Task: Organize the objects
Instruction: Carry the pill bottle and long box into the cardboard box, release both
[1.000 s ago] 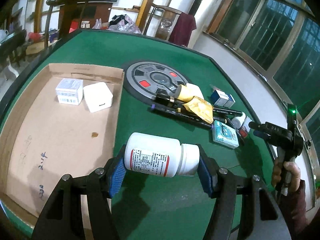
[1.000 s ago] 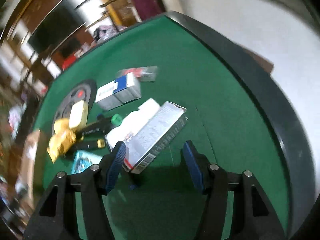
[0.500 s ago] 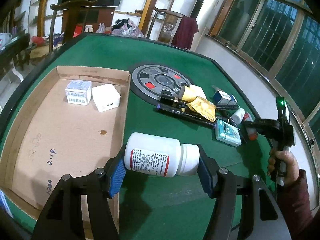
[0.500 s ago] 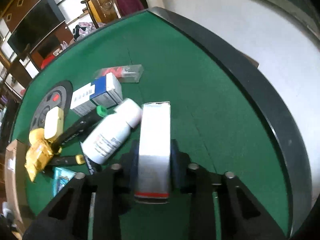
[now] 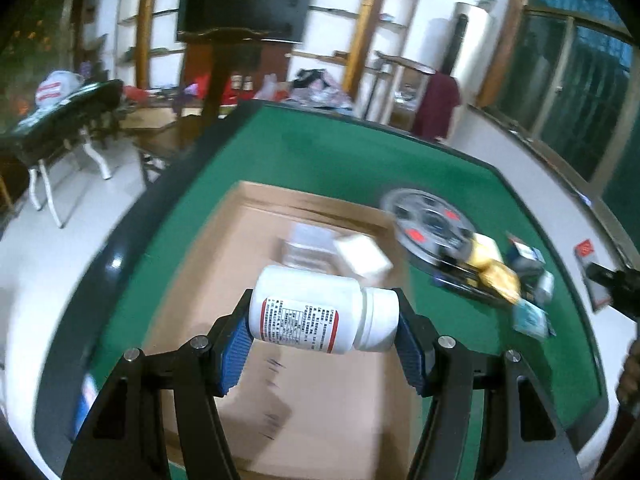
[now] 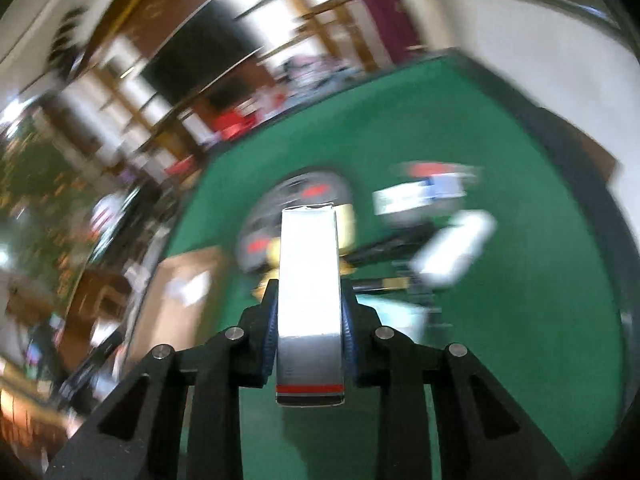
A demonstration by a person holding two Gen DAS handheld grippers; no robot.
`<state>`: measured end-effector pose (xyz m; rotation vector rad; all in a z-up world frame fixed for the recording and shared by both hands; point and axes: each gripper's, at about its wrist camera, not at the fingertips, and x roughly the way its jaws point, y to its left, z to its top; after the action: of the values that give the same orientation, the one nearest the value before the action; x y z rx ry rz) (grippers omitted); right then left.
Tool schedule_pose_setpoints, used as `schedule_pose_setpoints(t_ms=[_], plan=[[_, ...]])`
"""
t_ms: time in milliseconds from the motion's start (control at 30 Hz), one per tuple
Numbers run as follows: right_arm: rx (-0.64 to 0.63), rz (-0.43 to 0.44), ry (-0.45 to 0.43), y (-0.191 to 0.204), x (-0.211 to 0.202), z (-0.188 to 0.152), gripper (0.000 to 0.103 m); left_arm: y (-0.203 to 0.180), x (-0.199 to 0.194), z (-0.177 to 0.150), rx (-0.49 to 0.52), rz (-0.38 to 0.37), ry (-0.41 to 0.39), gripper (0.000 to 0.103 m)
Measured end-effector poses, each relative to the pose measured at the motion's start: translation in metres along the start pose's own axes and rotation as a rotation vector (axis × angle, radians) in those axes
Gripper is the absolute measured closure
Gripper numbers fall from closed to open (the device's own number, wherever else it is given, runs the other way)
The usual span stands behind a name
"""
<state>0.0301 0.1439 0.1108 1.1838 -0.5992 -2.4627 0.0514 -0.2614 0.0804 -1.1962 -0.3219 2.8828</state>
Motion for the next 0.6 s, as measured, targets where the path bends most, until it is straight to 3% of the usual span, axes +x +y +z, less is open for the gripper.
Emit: schedule_pose_setpoints(t_ms=[233, 300, 433, 600], plan=[[-0.122, 0.187, 0.229, 0.109, 0.107, -0.019, 0.078, 0.043, 0.067, 0.028, -0.031, 0.066, 0.092, 0.045], [-0.152, 0.206, 0.307, 0.136, 0.14, -0.034, 0.078, 0.047, 0.086, 0.031, -0.038, 0.077, 0.118, 0.045], [-0.206, 0.171, 0.388, 0.166, 0.191, -0.051, 0.078, 0.054, 0.123, 0.037, -0.068, 0.072, 0.173, 0.045], [-0.243, 0.083, 0.421, 0.176, 0.225, -0.057, 0.078, 0.054, 0.144, 0.041, -0.07, 0.072, 0.195, 0.045]])
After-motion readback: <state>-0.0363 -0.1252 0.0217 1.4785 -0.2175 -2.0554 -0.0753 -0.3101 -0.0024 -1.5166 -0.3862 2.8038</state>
